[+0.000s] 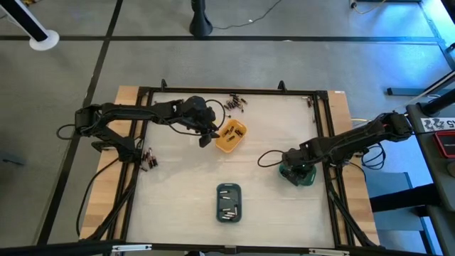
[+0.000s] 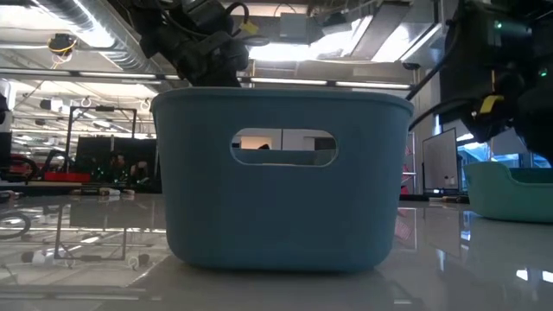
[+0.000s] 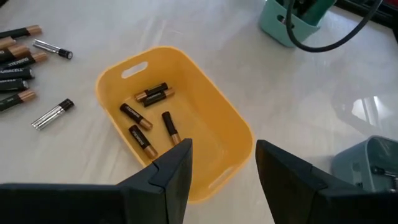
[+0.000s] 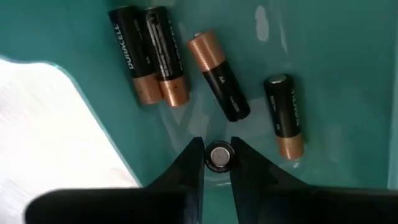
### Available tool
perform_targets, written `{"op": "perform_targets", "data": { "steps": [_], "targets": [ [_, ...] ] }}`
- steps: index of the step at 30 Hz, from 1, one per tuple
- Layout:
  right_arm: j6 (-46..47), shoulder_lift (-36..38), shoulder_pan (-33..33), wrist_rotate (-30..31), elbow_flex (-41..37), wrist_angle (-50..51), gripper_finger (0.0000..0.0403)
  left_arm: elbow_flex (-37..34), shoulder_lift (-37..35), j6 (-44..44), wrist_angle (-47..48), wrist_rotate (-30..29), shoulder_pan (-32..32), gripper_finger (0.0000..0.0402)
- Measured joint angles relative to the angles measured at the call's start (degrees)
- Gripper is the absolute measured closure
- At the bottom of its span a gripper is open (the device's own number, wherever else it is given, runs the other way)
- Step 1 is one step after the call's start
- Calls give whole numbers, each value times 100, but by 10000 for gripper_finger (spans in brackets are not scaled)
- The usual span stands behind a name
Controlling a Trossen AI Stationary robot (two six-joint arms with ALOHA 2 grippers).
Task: Sort batteries
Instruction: Put the black battery into the green bin
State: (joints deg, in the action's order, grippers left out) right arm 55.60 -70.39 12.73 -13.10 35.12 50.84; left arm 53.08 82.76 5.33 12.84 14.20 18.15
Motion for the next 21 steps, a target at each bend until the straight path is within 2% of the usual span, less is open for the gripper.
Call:
{"op": "perform_targets", "data": {
  "steps": [5, 14, 18, 21],
  "targets": [
    [8, 0, 0, -2, -18, -75, 332, 0, 0, 182, 41, 1, 0, 235],
    [-66, 0, 0, 46, -18, -110, 228, 0, 0, 216, 90, -1, 0, 235],
    [-226, 0, 0, 56, 131, 133, 199, 0, 0, 177, 111, -2, 10, 235],
    [-355, 15, 0, 515, 572, 592, 193, 0, 0, 128, 105, -7, 46, 235]
  ]
}}
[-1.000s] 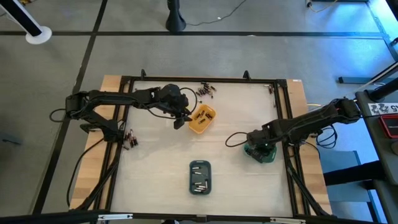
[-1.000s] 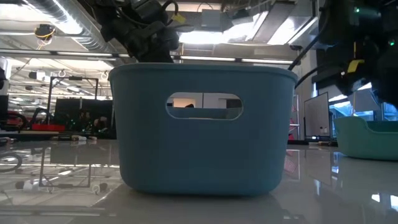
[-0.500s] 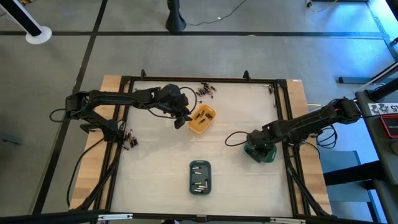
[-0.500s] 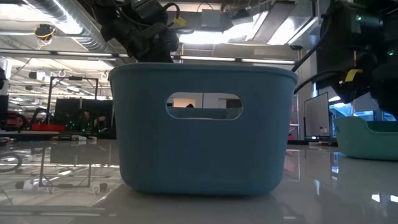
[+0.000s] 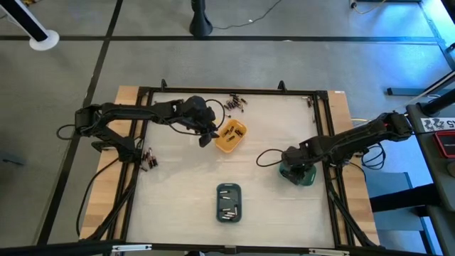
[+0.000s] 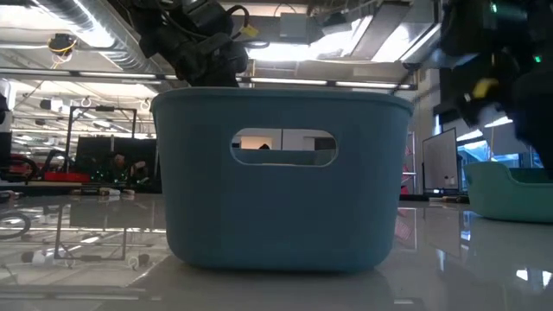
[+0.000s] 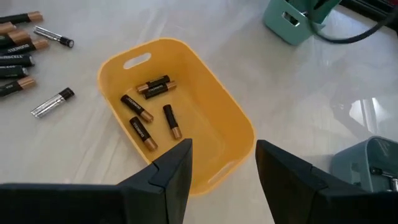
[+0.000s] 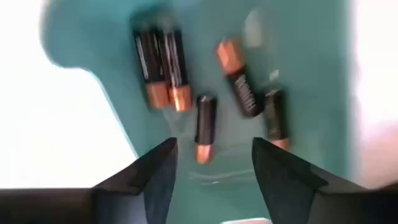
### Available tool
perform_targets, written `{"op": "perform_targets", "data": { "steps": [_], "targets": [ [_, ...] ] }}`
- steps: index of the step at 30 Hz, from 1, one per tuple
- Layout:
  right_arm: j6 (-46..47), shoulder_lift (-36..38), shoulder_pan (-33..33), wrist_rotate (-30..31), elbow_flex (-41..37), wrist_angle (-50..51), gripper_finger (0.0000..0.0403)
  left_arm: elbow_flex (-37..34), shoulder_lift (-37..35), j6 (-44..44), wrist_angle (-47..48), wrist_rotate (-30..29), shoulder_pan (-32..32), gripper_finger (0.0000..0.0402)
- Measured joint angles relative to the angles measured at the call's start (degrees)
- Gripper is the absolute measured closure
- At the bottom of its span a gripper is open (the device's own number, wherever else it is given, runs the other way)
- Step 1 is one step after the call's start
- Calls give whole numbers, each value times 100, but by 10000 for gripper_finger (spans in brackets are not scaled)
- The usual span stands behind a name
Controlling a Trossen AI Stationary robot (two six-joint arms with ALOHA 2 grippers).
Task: Sort batteries
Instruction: Put the black battery into the green bin
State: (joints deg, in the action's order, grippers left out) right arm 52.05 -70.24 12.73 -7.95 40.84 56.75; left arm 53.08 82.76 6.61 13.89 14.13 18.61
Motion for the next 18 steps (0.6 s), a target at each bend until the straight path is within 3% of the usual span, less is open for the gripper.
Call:
{"op": "perform_targets", "data": {
  "steps": [9, 14, 18],
  "targets": [
    [-1211, 402, 0, 1912, 1837, 778, 192, 7, 0, 166, -304, -28, 207, 235],
    [-1652, 889, -2, 3679, 2334, 497, 192, 7, 0, 549, -190, -631, 495, 235],
    [-2350, 1459, -344, 3901, 2132, -438, 191, 7, 0, 979, -64, -718, 852, 235]
  ]
}}
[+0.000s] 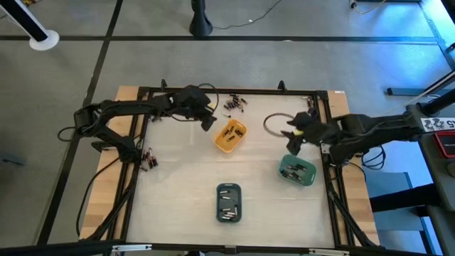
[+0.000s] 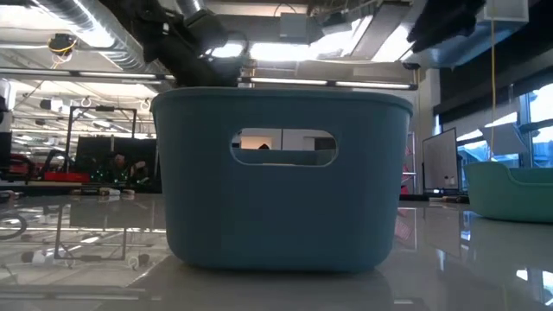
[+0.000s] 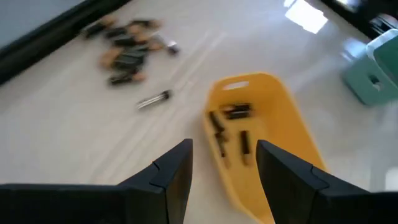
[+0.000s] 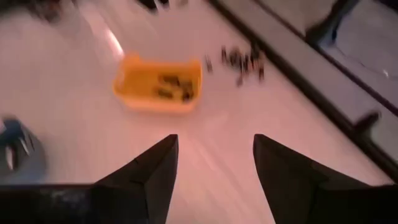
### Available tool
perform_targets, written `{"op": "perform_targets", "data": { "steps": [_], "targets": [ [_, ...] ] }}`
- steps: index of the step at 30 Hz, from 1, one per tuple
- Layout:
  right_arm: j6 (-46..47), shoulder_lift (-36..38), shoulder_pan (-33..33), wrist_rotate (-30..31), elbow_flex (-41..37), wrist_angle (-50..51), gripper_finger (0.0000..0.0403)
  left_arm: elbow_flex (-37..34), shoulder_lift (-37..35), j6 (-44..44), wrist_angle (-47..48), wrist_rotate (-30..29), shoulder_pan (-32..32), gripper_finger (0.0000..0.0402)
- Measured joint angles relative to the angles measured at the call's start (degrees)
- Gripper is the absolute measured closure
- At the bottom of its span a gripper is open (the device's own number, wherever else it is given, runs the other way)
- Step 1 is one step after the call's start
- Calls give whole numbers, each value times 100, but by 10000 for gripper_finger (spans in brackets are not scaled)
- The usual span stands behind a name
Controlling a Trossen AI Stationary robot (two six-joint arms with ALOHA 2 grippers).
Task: Sort batteries
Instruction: Put the black battery into the green bin
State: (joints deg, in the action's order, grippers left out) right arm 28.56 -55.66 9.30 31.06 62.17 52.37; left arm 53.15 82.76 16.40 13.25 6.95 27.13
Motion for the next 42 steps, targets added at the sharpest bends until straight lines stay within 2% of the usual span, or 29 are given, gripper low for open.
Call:
{"op": "perform_targets", "data": {
  "steps": [5, 9, 12, 14, 17, 21, 23, 25, 27, 29, 31, 36, 42],
  "targets": [
    [-1186, 546, -756, -701, -785, -1783, 191, 0, 0, 609, 682, -11, 467, 235],
    [-1744, 669, -1636, -1858, -1558, -3431, 191, 0, 0, 902, 1401, -13, 625, 235],
    [-1642, 644, -2379, -2775, -1931, -3834, 191, 0, 0, 949, 1635, -16, 548, 235],
    [-1464, 629, -2797, -3054, -2059, -3738, 191, 0, 0, 929, 1560, -97, 429, 235],
    [-1297, 629, -3266, -2825, -2113, -3248, 191, 0, 0, 917, 1079, -396, 229, 235],
    [-374, 629, -3766, -1413, -2096, -2633, 191, 0, 0, 780, 307, -454, 7, 235],
    [-2, 567, -4133, -1002, -1982, -2162, 191, 0, 0, 679, 119, -447, -75, 235],
    [50, 397, -4611, -1079, -1841, -1839, 191, -2, 4, 587, 2, -445, -142, 235],
    [45, 108, -5096, -1453, -1775, -1646, 191, 0, 32, 543, -87, -443, -200, 235],
    [-21, -341, -5519, -1952, -1679, -1675, 191, -2, 43, 446, -48, -441, -228, 235],
    [-67, -906, -5859, -2194, -1540, -1651, 191, -2, 58, 361, -68, -442, -255, 235],
    [-483, -2460, -6537, -2114, -943, -1570, 191, -2, 66, 181, 40, -433, -319, 235],
    [-747, -3866, -6961, -1698, 98, -514, 191, -6, 66, -31, 485, -421, -427, 235]
  ]
}}
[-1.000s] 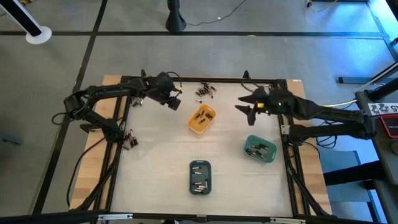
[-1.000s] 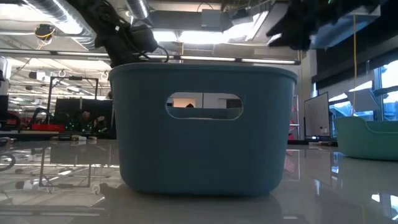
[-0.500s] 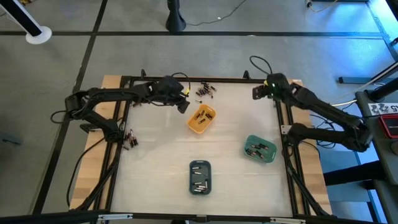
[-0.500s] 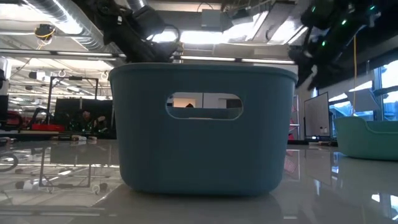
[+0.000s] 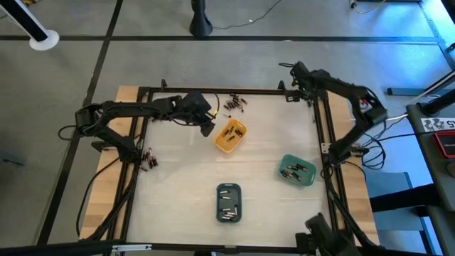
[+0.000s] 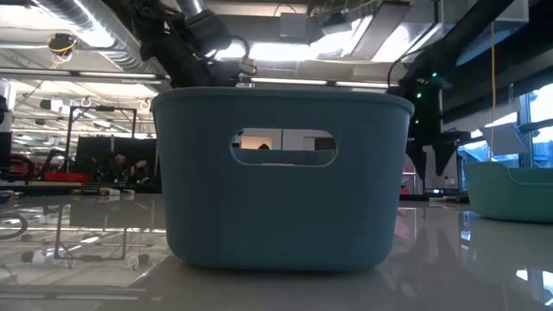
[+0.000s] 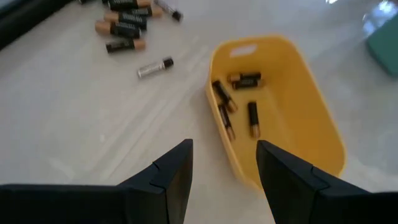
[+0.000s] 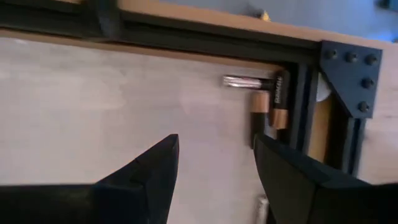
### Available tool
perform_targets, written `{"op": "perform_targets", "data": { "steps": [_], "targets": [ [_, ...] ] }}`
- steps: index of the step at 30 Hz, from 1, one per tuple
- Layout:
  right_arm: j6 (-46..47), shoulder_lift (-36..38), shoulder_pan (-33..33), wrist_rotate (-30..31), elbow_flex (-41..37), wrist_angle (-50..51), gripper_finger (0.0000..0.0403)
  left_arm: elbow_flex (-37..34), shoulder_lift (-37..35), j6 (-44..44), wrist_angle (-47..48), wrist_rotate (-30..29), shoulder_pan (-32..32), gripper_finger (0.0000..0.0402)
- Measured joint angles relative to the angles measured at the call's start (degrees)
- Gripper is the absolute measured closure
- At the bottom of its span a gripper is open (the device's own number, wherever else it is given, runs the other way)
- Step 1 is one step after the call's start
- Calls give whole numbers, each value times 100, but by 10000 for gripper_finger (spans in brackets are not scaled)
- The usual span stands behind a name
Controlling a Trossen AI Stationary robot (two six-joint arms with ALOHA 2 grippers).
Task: Sort batteries
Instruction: Put the black battery into the green bin
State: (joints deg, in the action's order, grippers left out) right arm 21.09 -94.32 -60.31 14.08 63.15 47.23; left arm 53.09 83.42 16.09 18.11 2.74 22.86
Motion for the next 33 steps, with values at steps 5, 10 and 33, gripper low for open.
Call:
{"op": "perform_targets", "data": {
  "steps": [5, 10, 33],
  "targets": [
    [-332, -621, -215, 87, 422, 275, 191, -147, 0, 39, 19, 0, -1, 235],
    [-731, -877, -366, -215, 738, 608, 191, -311, 0, 251, 115, 2, -3, 235],
    [-2496, -1545, -290, 136, 1417, 1475, 191, -311, 0, 628, -116, 2, -124, 235]
  ]
}}
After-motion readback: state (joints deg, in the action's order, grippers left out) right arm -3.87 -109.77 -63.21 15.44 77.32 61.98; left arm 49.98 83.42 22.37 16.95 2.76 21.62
